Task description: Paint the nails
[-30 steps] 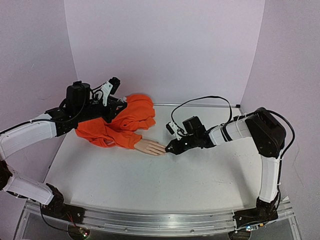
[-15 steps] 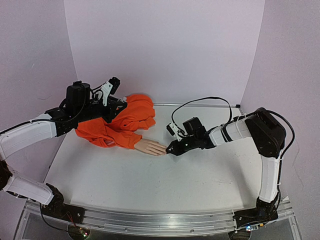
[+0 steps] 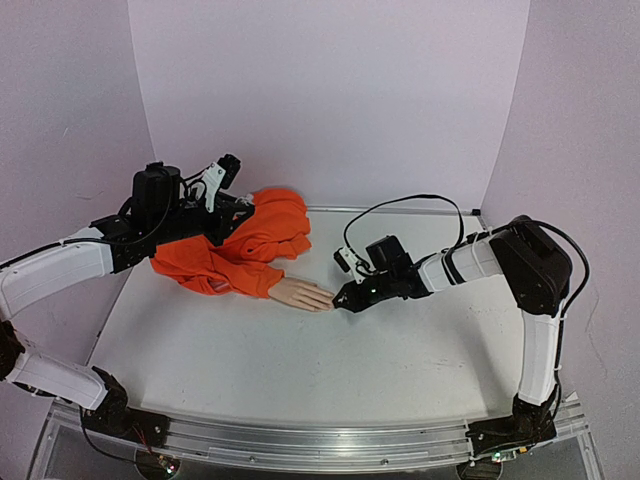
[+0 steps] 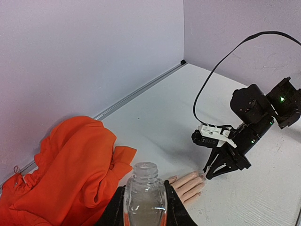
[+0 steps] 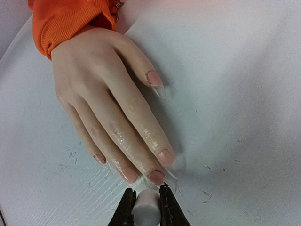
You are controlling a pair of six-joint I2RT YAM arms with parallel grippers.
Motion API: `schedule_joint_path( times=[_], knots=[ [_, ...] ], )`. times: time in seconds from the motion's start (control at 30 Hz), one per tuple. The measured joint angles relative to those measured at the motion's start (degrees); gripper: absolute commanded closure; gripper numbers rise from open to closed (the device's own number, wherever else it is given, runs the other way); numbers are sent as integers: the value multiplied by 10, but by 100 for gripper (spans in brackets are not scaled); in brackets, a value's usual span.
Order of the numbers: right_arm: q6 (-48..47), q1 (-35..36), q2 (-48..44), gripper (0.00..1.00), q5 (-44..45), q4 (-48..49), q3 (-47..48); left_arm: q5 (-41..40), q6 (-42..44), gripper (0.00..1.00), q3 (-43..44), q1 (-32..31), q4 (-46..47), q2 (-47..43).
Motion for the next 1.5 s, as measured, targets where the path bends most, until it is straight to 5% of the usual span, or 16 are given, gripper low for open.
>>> schedule_joint_path(
  times=[0.63,1.5],
  knots=[
    [0,0,-64,100,-15,42,-50,1,0,100,0,0,0,0],
    [3,14,-35,100,1,40,-14,1,0,100,0,0,0,0]
  ],
)
